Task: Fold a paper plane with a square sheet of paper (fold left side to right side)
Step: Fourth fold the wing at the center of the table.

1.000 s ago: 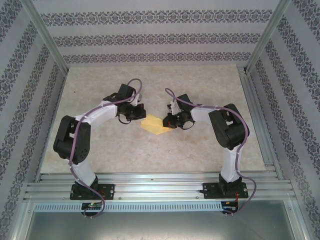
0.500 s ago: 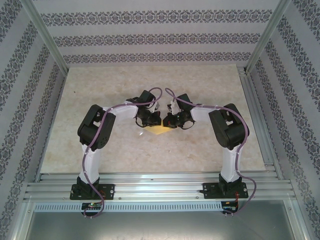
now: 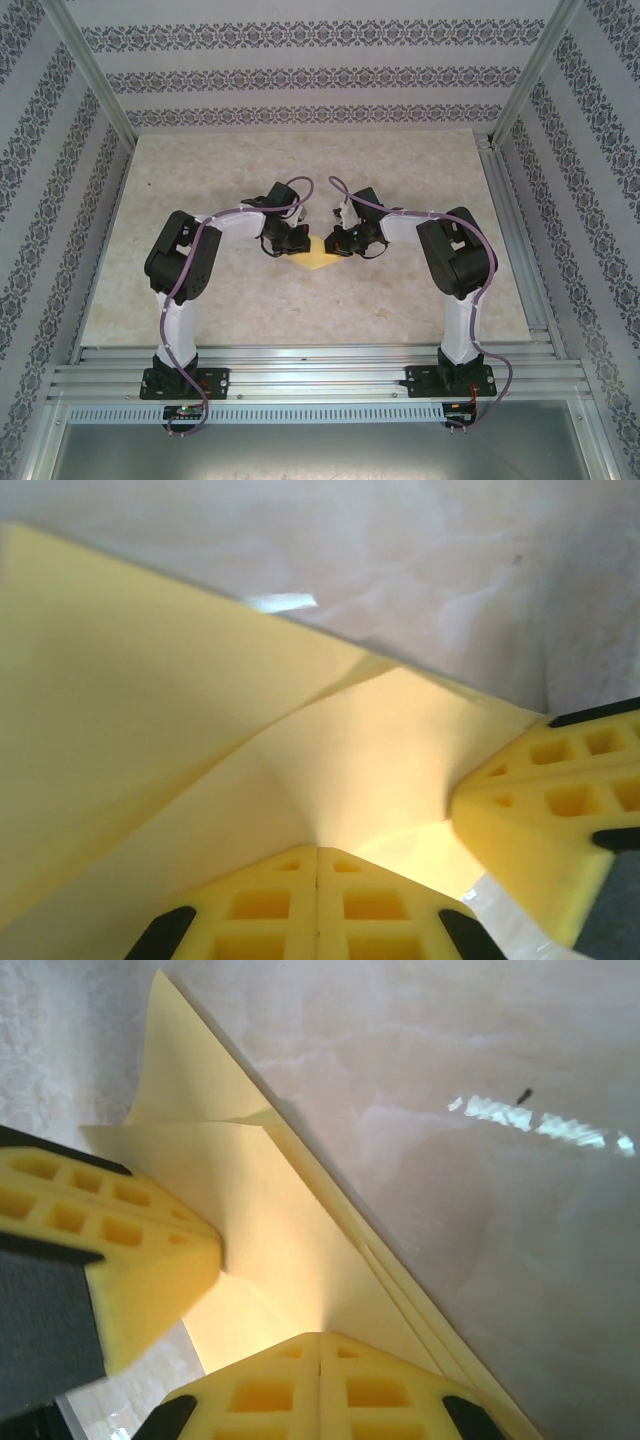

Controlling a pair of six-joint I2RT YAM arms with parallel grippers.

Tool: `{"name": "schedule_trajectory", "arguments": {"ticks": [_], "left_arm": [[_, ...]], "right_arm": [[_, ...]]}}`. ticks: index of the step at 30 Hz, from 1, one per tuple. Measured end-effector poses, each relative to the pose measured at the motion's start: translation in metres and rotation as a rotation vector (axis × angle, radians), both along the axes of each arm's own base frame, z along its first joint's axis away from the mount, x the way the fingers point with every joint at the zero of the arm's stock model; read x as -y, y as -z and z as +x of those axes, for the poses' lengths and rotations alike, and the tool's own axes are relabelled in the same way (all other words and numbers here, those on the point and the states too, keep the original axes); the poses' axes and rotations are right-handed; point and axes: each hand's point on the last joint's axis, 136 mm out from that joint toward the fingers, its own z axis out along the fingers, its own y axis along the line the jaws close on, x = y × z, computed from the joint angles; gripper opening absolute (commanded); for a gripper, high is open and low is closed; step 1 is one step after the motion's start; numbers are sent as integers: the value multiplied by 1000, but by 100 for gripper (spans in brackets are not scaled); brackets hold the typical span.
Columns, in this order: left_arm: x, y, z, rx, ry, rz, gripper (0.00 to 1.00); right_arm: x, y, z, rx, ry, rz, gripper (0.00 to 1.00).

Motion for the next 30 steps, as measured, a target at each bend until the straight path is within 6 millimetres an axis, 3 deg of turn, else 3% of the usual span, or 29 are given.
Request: {"name": "schedule_trajectory", "arguments": {"ticks": [12,16,20,24,27,30], "left_arm": [[-90,0,8,-13,-148,54,3],[-113,-10,9,-3,-189,98,6],[-111,-41,10,60,-185,65,15],[-100,-73,9,121,-163,0,22],[-82,-82,3,128,-129,-49,25],[-59,-80,-10,108,-82,-88,25]], "right_arm": [[-1,0,0,1,-5,3,3],[-1,-2,0,3,-7,1,9],[6,-16,-6,7,-8,-28,19],[12,-62,-4,96,-10,-26,26],[24,-98,7,197,1,-24,29],[40,-102,19,239,11,-64,37]]}}
